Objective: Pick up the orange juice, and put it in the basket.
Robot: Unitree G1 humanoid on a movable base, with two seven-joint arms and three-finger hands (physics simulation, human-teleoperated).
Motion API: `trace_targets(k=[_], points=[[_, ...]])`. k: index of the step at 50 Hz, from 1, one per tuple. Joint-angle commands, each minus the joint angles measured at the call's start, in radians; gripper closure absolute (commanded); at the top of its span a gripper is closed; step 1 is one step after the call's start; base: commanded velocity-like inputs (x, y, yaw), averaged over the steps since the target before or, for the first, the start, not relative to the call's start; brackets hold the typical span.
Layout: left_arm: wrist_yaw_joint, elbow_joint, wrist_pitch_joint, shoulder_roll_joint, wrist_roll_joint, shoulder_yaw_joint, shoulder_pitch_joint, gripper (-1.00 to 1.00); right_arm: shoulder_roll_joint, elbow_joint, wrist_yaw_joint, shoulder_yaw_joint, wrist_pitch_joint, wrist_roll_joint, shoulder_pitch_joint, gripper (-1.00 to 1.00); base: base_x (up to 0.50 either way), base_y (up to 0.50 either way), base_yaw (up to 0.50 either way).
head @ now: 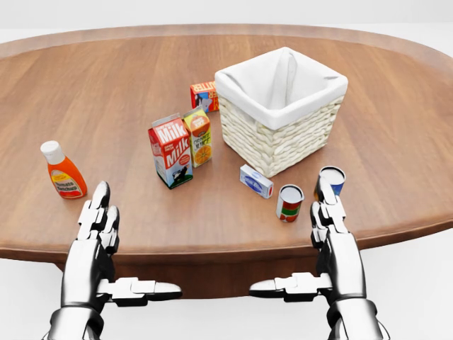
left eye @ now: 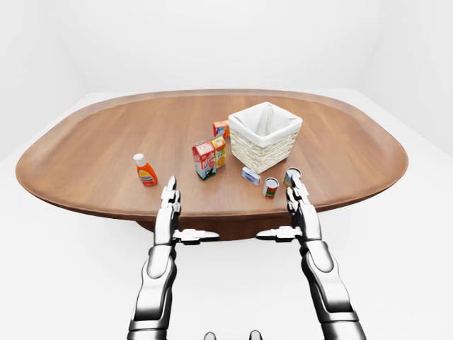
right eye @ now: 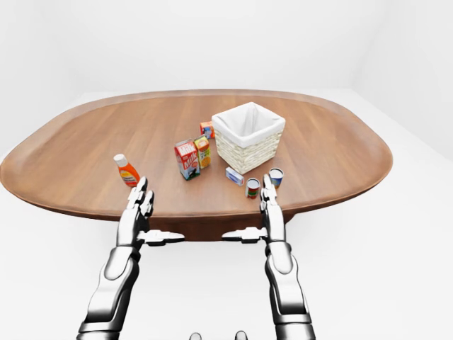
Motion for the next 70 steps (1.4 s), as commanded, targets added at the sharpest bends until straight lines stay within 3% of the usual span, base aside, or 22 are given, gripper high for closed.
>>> trace_targets(k=[1, 3, 5, 12, 13, 15, 16, 17, 19, 23, 28, 29, 32, 36, 39, 43, 51, 54, 70], points=[[-0.026, -0.001, -0.001, 0.012, -0.012, 0.023, 0.002, -1.0, -0.015, 0.032, 0.016, -0.029, -0.009, 0.001, -0.011, -1.0, 0.0, 0.0, 0.0], [-0.026, -0.001, -0.001, 0.012, -0.011, 0.023, 0.002, -1.0, -0.009, 0.025, 0.033, -0.028, -0.002, 0.029, -0.006, -1.0, 0.0, 0.0, 0.0], [-0.027, -0.006, 0.002, 0.012, -0.01, 0.021, 0.005, -1.0, -0.01, 0.039, 0.013, -0.023, -0.029, 0.003, -0.005, -1.0, 0.0, 0.0, 0.0], [-0.027, -0.024, 0.02, 0.01, -0.008, 0.019, 0.011, -1.0, -0.007, 0.024, -0.01, -0.028, -0.017, 0.007, -0.012, -1.0, 0.0, 0.0, 0.0], [-0.024, -0.048, 0.069, 0.01, -0.007, 0.016, 0.014, -1.0, -0.004, 0.014, 0.0, -0.028, -0.021, 0.028, -0.011, -1.0, 0.0, 0.0, 0.0], [-0.022, -0.05, 0.073, 0.011, -0.002, 0.017, 0.014, -1.0, -0.005, 0.007, -0.008, -0.026, -0.021, 0.023, -0.008, -1.0, 0.0, 0.0, 0.0], [-0.023, -0.063, 0.08, 0.008, -0.009, 0.018, 0.017, -1.0, -0.008, 0.008, -0.019, -0.02, -0.048, -0.001, -0.008, -1.0, 0.0, 0.0, 0.0], [-0.026, -0.091, 0.089, 0.006, -0.02, 0.018, 0.023, -1.0, -0.006, 0.007, -0.018, -0.017, -0.052, -0.004, -0.006, -1.0, 0.0, 0.0, 0.0], [-0.021, -0.114, 0.089, 0.006, -0.024, 0.02, 0.024, -1.0, -0.007, 0.021, -0.029, -0.016, -0.084, -0.022, -0.013, -1.0, 0.0, 0.0, 0.0], [-0.007, -0.144, 0.089, 0.008, -0.023, 0.025, 0.009, -1.0, -0.014, 0.048, -0.006, -0.01, -0.084, -0.041, -0.016, -1.0, 0.0, 0.0, 0.0], [-0.004, -0.247, 0.089, 0.007, -0.035, 0.035, 0.011, -1.0, 0.0, 0.008, -0.005, -0.031, -0.084, 0.039, -0.02, -1.0, 0.0, 0.0, 0.0], [-0.015, -0.296, 0.089, 0.048, 0.031, 0.018, 0.0, -1.0, 0.006, -0.021, 0.006, -0.035, -0.063, 0.087, -0.021, -1.0, 0.0, 0.0, 0.0], [-0.04, -0.318, 0.089, 0.03, 0.004, 0.053, -0.002, -1.0, 0.001, -0.047, 0.004, -0.017, -0.053, 0.076, -0.015, -1.0, 0.0, 0.0, 0.0], [-0.019, -0.332, 0.089, 0.033, -0.013, 0.087, -0.027, -1.0, -0.004, -0.081, 0.009, -0.008, -0.003, 0.075, -0.02, -1.0, 0.0, 0.0, 0.0], [-0.011, -0.348, 0.089, 0.028, -0.029, 0.093, -0.017, -1.0, 0.003, -0.066, 0.014, -0.002, -0.034, 0.064, -0.016, -1.0, 0.0, 0.0, 0.0], [-0.009, -0.361, 0.089, 0.033, -0.064, 0.103, -0.007, -1.0, 0.001, -0.07, 0.018, -0.008, -0.02, 0.073, -0.028, -1.0, 0.0, 0.0, 0.0], [-0.003, -0.421, 0.089, 0.035, -0.128, 0.136, -0.005, -1.0, -0.003, -0.179, 0.015, -0.007, 0.068, 0.087, -0.033, -1.0, 0.0, 0.0, 0.0], [0.011, -0.411, 0.089, 0.036, -0.119, 0.136, -0.007, -1.0, -0.005, -0.211, 0.025, -0.002, 0.088, 0.082, -0.03, -1.0, 0.0, 0.0, 0.0], [0.001, -0.447, 0.089, 0.03, -0.144, 0.132, 0.022, -1.0, 0.004, -0.414, -0.005, 0.024, 0.091, 0.027, -0.099, -1.0, 0.0, 0.0, 0.0]])
